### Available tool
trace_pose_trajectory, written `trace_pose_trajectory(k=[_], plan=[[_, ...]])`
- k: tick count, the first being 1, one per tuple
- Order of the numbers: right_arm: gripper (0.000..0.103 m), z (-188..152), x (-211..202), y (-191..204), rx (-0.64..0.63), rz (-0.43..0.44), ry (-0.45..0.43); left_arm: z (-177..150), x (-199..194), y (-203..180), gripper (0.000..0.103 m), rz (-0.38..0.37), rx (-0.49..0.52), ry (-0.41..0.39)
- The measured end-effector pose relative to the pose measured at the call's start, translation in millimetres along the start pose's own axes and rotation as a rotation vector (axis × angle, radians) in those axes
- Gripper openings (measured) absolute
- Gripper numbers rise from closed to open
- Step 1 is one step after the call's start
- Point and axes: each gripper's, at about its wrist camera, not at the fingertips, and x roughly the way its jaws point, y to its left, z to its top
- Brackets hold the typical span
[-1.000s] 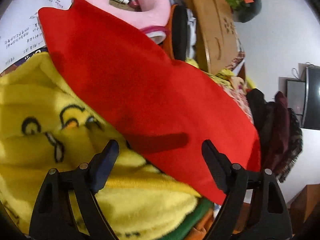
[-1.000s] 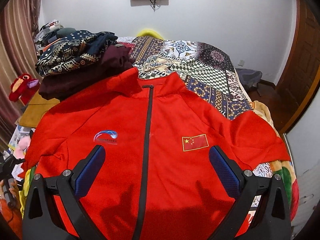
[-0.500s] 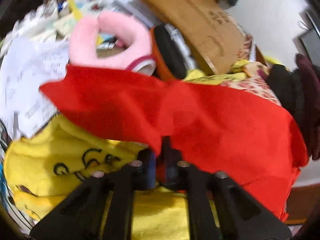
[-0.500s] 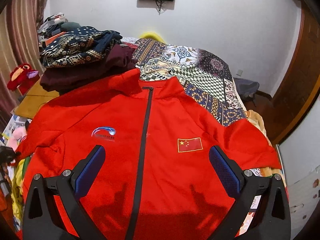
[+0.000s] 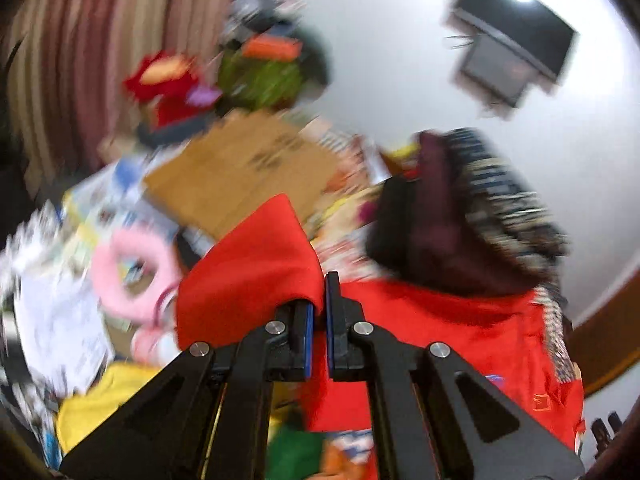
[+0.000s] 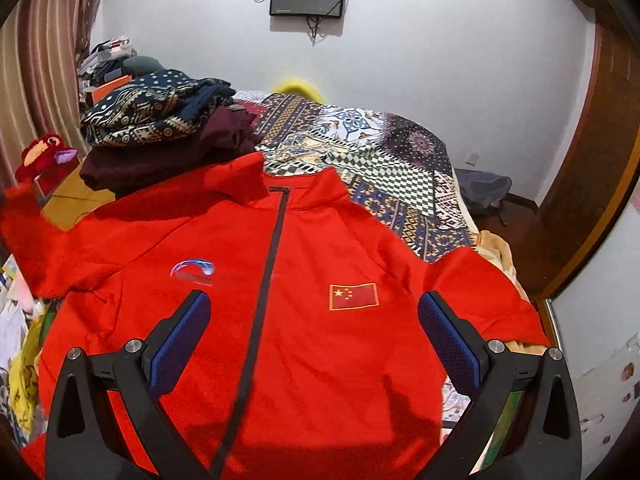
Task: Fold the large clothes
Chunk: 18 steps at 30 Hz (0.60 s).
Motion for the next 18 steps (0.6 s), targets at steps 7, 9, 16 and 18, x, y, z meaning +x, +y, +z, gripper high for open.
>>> trace_pose_trajectory(k=[7,9,16,18], plan=[[0.103,-9.7,7.4,-27.4,0.019,-0.011,0.03,17.7,-26.9,-130.4,0.003,-0.183,0.209,-0.096],[0.103,-12.8,7.6,-34.9,0.031,-0.012,0.036,14.3,-24.2,-160.2,0.003,-0.219,0.254,-0.089],[0.103,-25.6,14.3,-58.6,0.073,-0.038,0.086,-35.4,4.7,-266.3,0.003,-0.32,0.432,0.018],[0.103,-29.4,16.0,-65.2,0.088,-0.038,0.099,-59.6,22.1,-294.6,0.003,-0.318,0.484,0.085]])
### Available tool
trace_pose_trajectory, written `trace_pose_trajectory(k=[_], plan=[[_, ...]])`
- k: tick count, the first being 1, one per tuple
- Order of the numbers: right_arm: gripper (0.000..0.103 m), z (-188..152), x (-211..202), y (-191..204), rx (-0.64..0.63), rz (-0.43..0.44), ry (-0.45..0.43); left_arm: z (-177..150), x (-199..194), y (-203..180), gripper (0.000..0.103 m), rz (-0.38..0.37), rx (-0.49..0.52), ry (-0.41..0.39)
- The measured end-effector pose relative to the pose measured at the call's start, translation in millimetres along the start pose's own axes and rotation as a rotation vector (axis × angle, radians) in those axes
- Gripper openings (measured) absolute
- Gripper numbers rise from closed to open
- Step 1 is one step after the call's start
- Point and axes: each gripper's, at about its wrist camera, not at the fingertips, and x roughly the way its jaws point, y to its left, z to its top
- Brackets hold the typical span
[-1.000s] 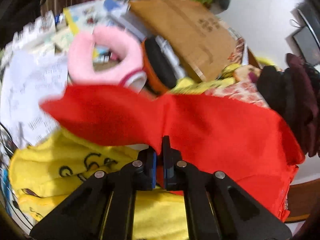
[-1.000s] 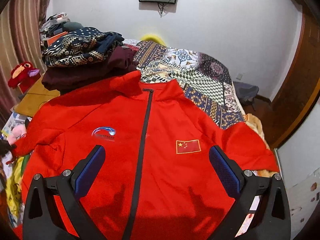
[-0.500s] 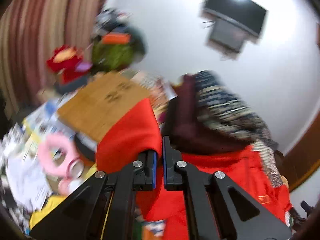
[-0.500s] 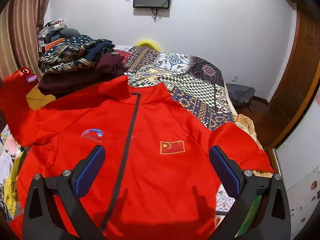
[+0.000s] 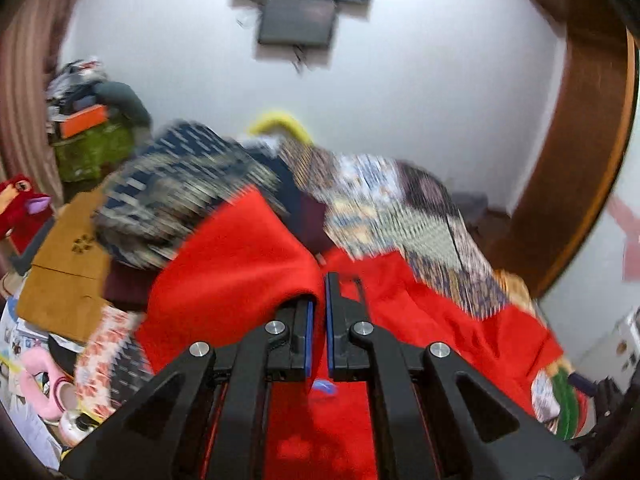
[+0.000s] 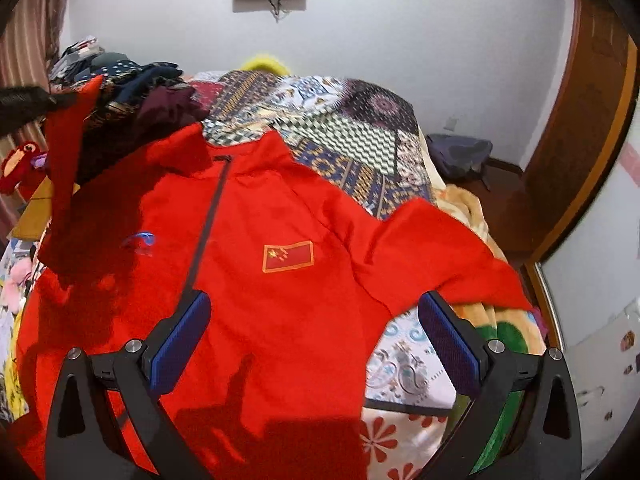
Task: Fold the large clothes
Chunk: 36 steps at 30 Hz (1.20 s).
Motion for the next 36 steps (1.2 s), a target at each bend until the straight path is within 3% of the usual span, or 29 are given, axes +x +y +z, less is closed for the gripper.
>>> trace_pose_trajectory(k=[7,12,14,15,16,18,19,26,29,33,36], plan=[[0.103,-5.9,2.6,-18.0,0.044,-0.006,0.021,-51.5,70.6,-56.8,0.003,-0.108,0.073,0.258],[0.103,-7.0,4.1,-24.8,0.065,-0.012,0.03,-93.3,97.3,-88.4,0.004,-0.161,0.145,0.422],[0.103,-7.6,4.5,-27.1,0.072,-0.014,0.034,-103.3,97.8,-97.0,0.012,-0.142,0.197,0.447],[0.103,-7.5,5.4,-28.1,0.076,-0.013,0.038,-108.4,95.8,-99.4,0.021,-0.129,0.223,0.457],[0.103,-7.2,6.1,-28.1,0.078,-0.012,0.041,-110.5,94.9,-99.2,0.026,-0.124,0.234,0.457],[0.103,-6.6,7.1,-27.0,0.076,-0.011,0.047,-112.5,86.1,-96.6,0.051,-0.115,0.244,0.435],[0.103,-5.8,7.5,-25.9,0.071,-0.013,0.05,-111.4,81.8,-93.1,0.055,-0.111,0.243,0.423],[0.103,7.0,10.2,-11.5,0.016,0.001,0.032,-87.5,37.1,-47.0,0.064,-0.084,0.175,0.337],[0.103,16.3,16.9,-1.9,0.0,0.028,0.037,-75.5,15.2,-18.5,0.07,-0.028,0.145,0.275],[0.103,32.5,25.6,21.3,-0.051,0.102,0.049,-69.6,-8.8,25.4,0.09,0.048,0.115,0.215],[0.103,45.0,35.2,45.7,-0.111,0.179,0.088,-73.7,-18.0,57.9,0.091,0.129,0.099,0.207]])
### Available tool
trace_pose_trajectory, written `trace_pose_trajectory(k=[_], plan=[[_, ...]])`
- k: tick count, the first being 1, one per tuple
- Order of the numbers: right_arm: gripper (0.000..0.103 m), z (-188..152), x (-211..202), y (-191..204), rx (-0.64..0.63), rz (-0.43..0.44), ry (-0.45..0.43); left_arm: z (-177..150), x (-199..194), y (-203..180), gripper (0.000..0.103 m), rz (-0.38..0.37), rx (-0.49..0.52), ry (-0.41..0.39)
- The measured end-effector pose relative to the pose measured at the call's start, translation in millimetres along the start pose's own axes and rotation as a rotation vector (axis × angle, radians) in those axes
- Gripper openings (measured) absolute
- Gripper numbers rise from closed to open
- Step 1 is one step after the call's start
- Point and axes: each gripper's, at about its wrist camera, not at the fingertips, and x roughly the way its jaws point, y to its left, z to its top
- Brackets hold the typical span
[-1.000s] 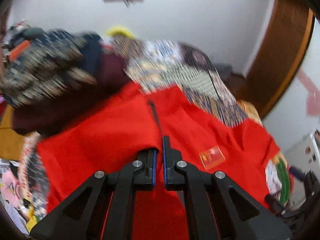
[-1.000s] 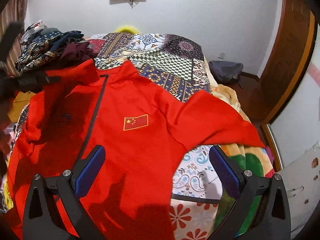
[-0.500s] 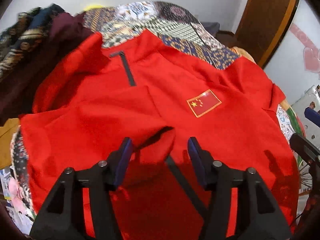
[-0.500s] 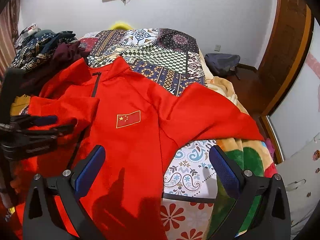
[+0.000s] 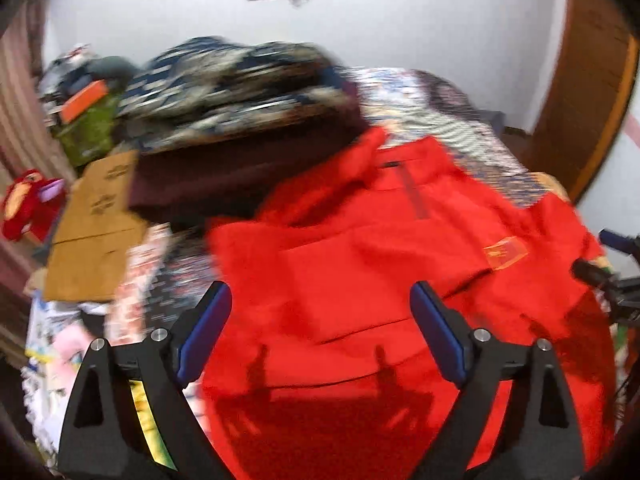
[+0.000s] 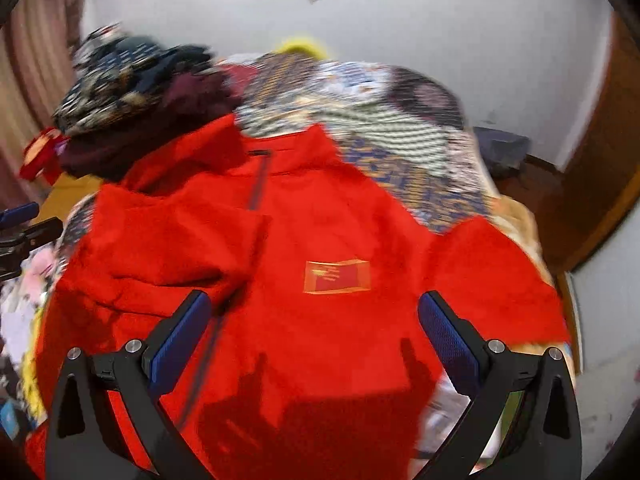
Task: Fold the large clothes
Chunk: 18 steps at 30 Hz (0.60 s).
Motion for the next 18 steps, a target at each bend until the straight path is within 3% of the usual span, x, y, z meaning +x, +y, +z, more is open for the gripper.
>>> trace_pose_trajectory(k=[3,8,12,18], plan=[[0.103,11.9,15.3,23.7,-0.065,0.049,0.038,-13.5,2.9,35.8,0.091,0.078,-0.037,0.026],[0.103,24.9,43.9,79.9,-0.256,0.106,0.107,-44.9,13.7,82.6,0.091,0.12,-0.13,0.088],[0.103,26.2,65.5,123.1,-0.415,0.129,0.15,-67.9,22.4,98.5,0.091,0.148,-0.155,0.132],[0.096,17.0,98.9,173.7,-0.586,0.14,0.206,-90.4,47.9,97.8,0.091,0.125,-0.127,0.192]])
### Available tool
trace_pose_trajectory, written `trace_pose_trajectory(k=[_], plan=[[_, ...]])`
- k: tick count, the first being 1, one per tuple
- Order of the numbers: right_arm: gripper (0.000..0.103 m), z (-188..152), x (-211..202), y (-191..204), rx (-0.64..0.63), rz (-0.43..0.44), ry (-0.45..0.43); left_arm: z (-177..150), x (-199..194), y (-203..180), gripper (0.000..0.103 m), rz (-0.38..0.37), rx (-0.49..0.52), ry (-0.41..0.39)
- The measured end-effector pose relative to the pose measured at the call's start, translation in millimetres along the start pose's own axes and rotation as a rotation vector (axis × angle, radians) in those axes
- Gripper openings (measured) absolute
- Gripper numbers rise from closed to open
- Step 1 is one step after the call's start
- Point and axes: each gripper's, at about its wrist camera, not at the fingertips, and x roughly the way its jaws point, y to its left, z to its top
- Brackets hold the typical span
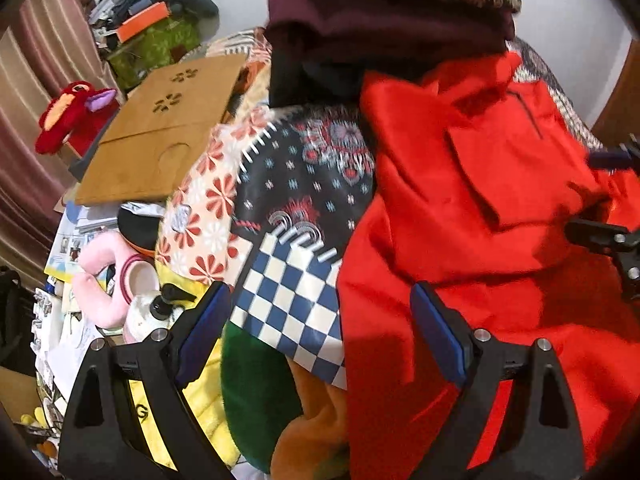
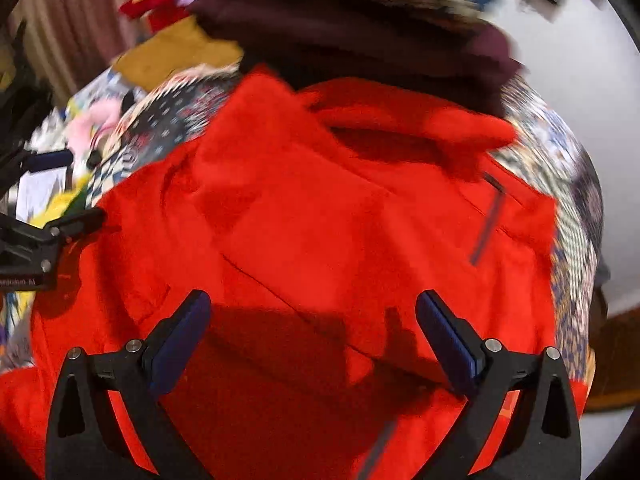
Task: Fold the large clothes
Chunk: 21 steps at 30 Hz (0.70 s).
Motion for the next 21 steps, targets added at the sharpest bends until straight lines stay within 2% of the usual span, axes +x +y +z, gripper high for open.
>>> trace_pose_trajectory(k=[4,6,8,10,11,12,17,21], plan=[[0.081,7.2,23.5,11.8,-0.038,-0.018,0.041,-2.6,17.1,-7.7,0.091,-0.033,0.023,0.043],[0.064,10.1,36.5,12.4,-0.033,-0.027,0.058,-3.2,28.5,-12.3,0.091,-0.043,0.034,0.069],[0.06,10.7,42.7,7.6,0.009,0.006,0.052,-2.8,40.7,-16.1,0.094,-0.071,0.03,0.095],[0.043,10.9,38.3,3.7,0.036,0.034,0.031,-0.3,44.4,-17.4,0.098,-0.071,0.017,0.094],[0.023,10.6,33.4,1.2,0.05,0.037,0.013,1.5,44.9,-18.3,0.098,-0.067,0.016,0.091],[0.01,10.2,28.3,-2.9,0.068,0.026,-0.004,4.4,44.5,-20.0,0.098,-0.062,0.017,0.088],[0.007,2.6,-9.5,-31.6,0.205,-0.051,-0.146,13.7,39.0,-30.4,0.098,-0.074,0.044,0.071],[0.006,-4.8,-46.3,-79.1,0.357,-0.051,-0.24,17.7,42.0,-40.6,0.099,-0.046,0.076,0.065]])
